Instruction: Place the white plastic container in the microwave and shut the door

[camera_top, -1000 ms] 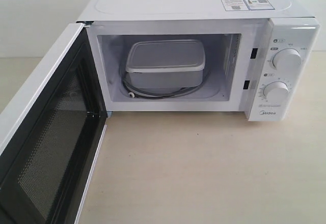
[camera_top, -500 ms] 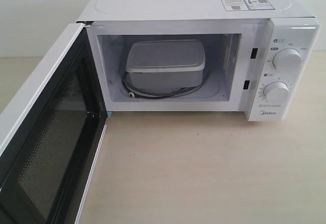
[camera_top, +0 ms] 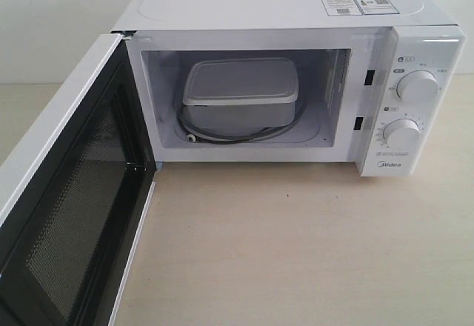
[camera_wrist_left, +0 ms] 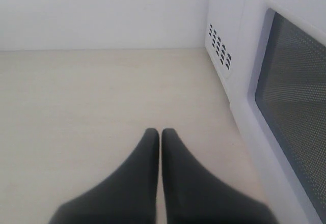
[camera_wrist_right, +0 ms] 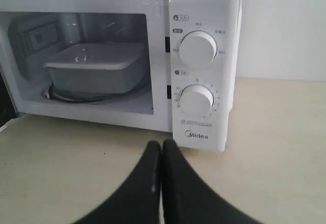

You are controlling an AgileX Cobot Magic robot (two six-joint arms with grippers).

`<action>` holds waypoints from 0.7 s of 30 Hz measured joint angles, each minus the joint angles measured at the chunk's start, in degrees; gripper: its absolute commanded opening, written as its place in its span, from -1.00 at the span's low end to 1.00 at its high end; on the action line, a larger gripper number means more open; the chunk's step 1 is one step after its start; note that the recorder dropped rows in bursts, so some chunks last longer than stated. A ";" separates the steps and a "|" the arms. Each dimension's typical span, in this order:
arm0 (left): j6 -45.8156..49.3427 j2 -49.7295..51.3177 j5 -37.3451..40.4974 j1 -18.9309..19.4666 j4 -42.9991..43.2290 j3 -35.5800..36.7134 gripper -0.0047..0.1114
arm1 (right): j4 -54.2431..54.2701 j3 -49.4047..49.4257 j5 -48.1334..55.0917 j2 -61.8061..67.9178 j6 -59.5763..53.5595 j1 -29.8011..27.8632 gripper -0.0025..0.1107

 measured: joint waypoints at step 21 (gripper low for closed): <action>0.00 0.00 0.00 0.00 0.00 0.00 -0.84 | -18.38 0.00 7.01 -0.25 16.56 -7.49 -0.96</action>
